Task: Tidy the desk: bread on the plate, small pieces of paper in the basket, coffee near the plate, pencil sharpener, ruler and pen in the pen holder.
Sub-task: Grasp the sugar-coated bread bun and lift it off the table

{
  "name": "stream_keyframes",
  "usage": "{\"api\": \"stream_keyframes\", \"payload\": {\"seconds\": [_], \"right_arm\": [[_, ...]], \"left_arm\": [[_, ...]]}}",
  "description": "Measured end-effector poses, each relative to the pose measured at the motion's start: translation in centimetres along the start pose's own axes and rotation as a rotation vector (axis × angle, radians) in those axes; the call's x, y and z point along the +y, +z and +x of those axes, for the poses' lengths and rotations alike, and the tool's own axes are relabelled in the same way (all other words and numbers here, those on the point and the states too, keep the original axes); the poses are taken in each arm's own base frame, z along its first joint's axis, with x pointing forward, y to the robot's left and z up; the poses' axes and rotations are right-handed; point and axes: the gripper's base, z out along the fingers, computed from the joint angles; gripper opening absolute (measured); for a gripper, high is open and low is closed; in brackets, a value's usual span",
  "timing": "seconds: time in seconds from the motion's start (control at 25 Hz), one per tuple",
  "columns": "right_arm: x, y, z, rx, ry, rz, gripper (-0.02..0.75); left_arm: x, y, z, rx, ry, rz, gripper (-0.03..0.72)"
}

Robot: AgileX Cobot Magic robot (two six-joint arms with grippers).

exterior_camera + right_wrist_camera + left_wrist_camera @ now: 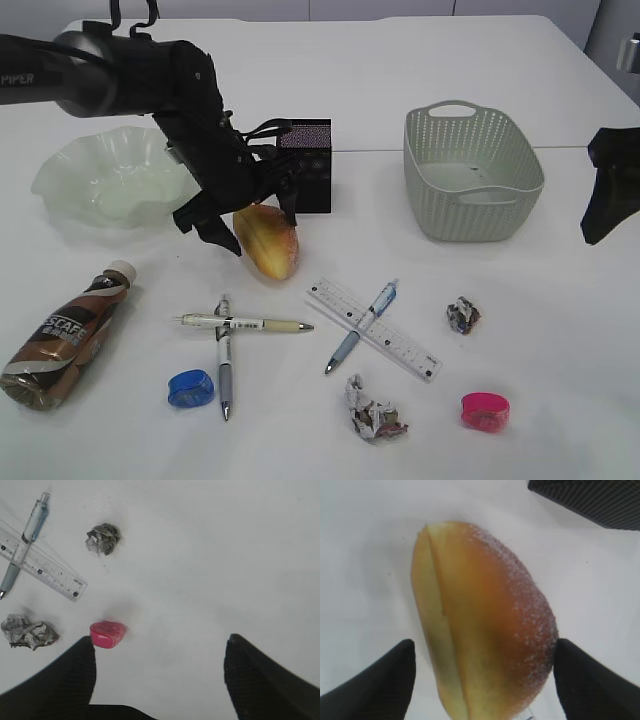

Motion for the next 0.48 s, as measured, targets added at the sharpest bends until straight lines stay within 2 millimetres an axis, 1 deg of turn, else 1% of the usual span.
{"api": "stream_keyframes", "payload": {"seconds": [0.28,0.48], "right_arm": [[0.0,0.0,-0.1,-0.009,0.0,-0.001,0.585],[0.0,0.0,-0.1,-0.011,0.0,-0.001,0.585]], "left_arm": [[-0.2,1.1,-0.1,0.003,-0.041,0.047,0.62],[-0.2,1.4,-0.1,0.001,-0.047,0.051,0.6]]}}
